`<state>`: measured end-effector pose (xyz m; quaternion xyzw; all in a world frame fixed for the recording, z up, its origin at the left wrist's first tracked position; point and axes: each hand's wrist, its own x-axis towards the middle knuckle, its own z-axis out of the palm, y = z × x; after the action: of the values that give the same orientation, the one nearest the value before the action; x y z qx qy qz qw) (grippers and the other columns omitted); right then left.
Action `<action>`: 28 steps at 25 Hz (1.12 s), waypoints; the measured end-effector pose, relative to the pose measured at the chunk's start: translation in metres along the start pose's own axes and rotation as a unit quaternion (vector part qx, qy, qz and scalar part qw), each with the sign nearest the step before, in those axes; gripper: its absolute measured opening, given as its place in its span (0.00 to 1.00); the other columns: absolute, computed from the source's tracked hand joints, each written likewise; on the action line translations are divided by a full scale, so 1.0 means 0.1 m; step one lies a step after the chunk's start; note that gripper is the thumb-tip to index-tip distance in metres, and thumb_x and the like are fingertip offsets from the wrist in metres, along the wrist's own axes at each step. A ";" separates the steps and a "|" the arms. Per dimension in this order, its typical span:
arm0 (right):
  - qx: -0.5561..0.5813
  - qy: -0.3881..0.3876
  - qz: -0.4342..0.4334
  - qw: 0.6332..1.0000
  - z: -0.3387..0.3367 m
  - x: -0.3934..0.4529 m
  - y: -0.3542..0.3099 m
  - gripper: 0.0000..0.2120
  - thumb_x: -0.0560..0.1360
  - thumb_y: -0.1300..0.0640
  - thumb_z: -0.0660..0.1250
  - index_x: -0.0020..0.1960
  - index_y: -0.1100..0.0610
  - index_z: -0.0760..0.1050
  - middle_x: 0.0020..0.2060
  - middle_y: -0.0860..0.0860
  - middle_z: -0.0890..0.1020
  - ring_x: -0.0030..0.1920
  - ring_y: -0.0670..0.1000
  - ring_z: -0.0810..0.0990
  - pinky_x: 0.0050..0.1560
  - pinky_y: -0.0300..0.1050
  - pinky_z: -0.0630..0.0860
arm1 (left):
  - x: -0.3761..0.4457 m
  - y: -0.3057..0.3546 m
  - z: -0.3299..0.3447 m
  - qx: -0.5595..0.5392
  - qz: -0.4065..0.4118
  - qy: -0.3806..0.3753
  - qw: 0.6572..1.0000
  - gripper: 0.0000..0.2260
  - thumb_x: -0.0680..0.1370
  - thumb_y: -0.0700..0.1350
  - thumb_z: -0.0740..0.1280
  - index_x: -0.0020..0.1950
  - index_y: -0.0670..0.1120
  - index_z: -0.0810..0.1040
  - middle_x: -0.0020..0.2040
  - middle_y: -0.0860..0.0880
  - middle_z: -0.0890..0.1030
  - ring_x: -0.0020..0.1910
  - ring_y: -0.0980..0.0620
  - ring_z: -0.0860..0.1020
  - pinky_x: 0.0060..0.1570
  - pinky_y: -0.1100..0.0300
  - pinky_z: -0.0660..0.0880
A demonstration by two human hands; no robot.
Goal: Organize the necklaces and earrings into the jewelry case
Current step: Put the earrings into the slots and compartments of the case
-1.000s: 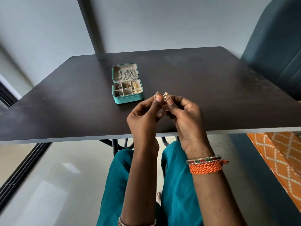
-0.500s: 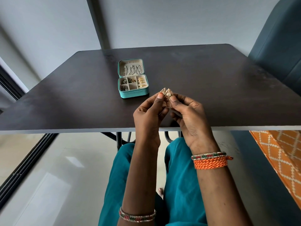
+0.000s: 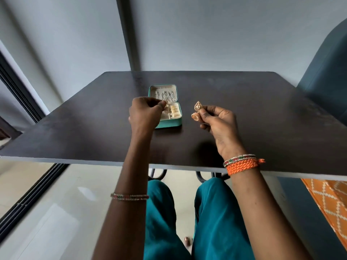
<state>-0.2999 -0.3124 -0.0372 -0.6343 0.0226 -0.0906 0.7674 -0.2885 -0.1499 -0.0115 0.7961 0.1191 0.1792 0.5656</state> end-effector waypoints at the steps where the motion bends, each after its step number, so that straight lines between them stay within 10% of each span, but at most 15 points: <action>1: -0.008 -0.003 0.009 1.000 0.01 0.03 0.05 0.07 0.76 0.65 0.65 0.44 0.55 0.78 0.40 0.52 0.83 0.41 0.47 0.80 0.32 0.32 0.73 | 0.13 -0.02 -0.01 0.052 -0.010 -0.001 0.999 0.04 0.66 0.53 0.72 0.33 0.54 0.83 0.37 0.49 0.84 0.44 0.44 0.82 0.56 0.46 0.76; 10: -0.023 -0.008 0.023 0.999 0.00 0.07 0.20 0.07 0.75 0.66 0.66 0.44 0.55 0.79 0.38 0.51 0.83 0.39 0.45 0.80 0.32 0.31 0.73 | 0.42 -0.19 0.19 0.215 -0.076 -0.040 0.973 0.16 0.70 0.50 0.73 0.55 0.46 0.81 0.55 0.43 0.80 0.63 0.41 0.69 0.61 0.51 0.70; 28: -0.318 -0.108 0.016 0.942 0.60 0.64 0.00 0.06 0.70 0.60 0.72 0.35 0.55 0.79 0.35 0.48 0.81 0.33 0.42 0.73 0.25 0.34 0.65 | 0.32 -0.26 0.10 0.320 0.024 0.009 0.947 0.12 0.75 0.50 0.68 0.56 0.47 0.81 0.55 0.43 0.81 0.59 0.40 0.72 0.52 0.52 0.61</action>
<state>-0.2282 -0.2648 -0.0208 -0.8506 -0.0228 0.0022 0.5252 -0.2549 -0.1368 -0.0338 0.9362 0.1562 0.1519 0.2758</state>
